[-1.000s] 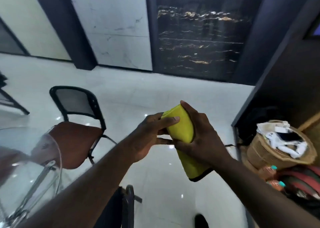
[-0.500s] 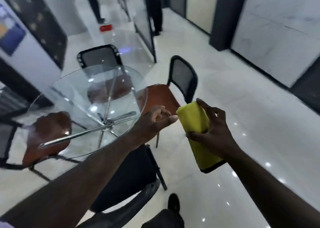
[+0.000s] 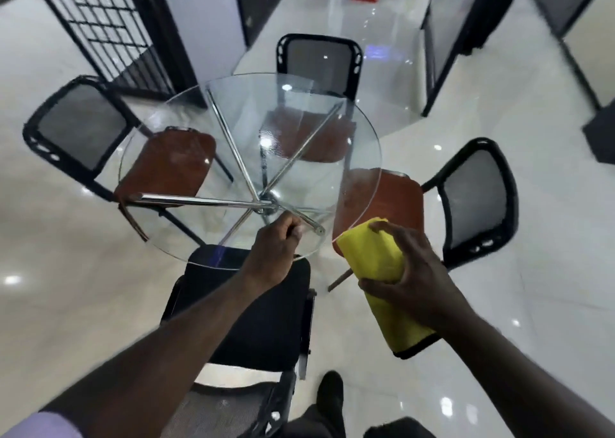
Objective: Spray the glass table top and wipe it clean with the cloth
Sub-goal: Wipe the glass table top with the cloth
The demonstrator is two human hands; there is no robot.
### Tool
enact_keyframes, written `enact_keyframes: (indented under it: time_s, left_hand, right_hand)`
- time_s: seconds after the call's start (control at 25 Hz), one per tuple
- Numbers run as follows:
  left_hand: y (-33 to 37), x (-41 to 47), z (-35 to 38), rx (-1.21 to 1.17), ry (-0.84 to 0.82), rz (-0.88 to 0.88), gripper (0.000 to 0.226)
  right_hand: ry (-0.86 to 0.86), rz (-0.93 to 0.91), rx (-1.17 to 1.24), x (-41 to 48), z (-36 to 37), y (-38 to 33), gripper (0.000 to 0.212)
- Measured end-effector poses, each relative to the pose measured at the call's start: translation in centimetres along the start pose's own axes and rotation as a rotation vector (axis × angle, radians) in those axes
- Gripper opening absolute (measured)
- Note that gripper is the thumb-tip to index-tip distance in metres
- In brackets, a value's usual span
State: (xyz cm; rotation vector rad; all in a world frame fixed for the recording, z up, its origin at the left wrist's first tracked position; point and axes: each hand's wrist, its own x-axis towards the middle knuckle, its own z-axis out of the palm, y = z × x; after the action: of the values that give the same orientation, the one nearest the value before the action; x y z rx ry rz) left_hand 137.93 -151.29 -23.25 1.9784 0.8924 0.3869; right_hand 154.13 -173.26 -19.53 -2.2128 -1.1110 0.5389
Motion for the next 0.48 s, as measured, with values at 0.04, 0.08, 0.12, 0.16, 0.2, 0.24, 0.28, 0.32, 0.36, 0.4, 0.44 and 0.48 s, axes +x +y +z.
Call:
enact_keyframes:
  time_s: [0.04, 0.08, 0.12, 0.16, 0.2, 0.24, 0.28, 0.32, 0.36, 0.4, 0.44, 0.48]
  left_hand:
    - [-0.4, 0.7, -0.3, -0.008, 0.028, -0.04, 0.022]
    - [-1.3, 1.4, -0.4, -0.013, 0.06, -0.093, 0.027]
    - [-2.0, 2.0, -0.5, -0.007, 0.088, -0.141, 0.03]
    - [-2.8, 2.4, -0.4, 0.006, 0.115, -0.193, 0.031]
    - [-3.7, 2.7, -0.2, 0.018, 0.151, -0.247, 0.028]
    - [-4.4, 3.0, 0.0, 0.042, 0.186, -0.297, 0.027]
    - [-4.9, 3.4, 0.2, 0.072, 0.217, -0.333, 0.028]
    - [-5.6, 4.0, 0.4, 0.112, 0.244, -0.364, 0.032]
    - [-6.4, 4.6, 0.6, 0.167, 0.261, -0.397, 0.036]
    - [-7.5, 5.2, 0.9, 0.23, 0.267, -0.431, 0.038]
    - [-8.8, 6.0, 1.3, 0.288, 0.27, -0.457, 0.036]
    - [-10.3, 6.8, 1.7, 0.347, 0.27, -0.482, 0.034]
  right_hand:
    - [-0.055, -0.031, -0.032, 2.2, 0.2, -0.1, 0.099]
    - [-0.114, -0.056, -0.064, 4.5, 0.7, -0.2, 0.097]
    - [-0.164, -0.081, -0.093, 6.8, 1.5, -0.1, 0.096]
    - [-0.215, -0.107, -0.121, 9.0, 2.3, -0.1, 0.096]
    - [-0.273, -0.143, -0.144, 11.4, 3.4, 0.1, 0.095]
    - [-0.327, -0.174, -0.167, 13.5, 4.6, 0.4, 0.095]
    - [-0.364, -0.207, -0.181, 15.7, 5.7, 0.7, 0.094]
    - [-0.399, -0.24, -0.195, 17.9, 6.8, 1.2, 0.094]
    - [-0.434, -0.27, -0.199, 20.3, 8.2, 1.5, 0.093]
    - [-0.461, -0.292, -0.197, 22.3, 9.7, 1.6, 0.093]
    - [-0.466, -0.318, -0.187, 24.3, 11.4, 1.7, 0.092]
    - [-0.457, -0.348, -0.193, 25.8, 13.2, 1.7, 0.093]
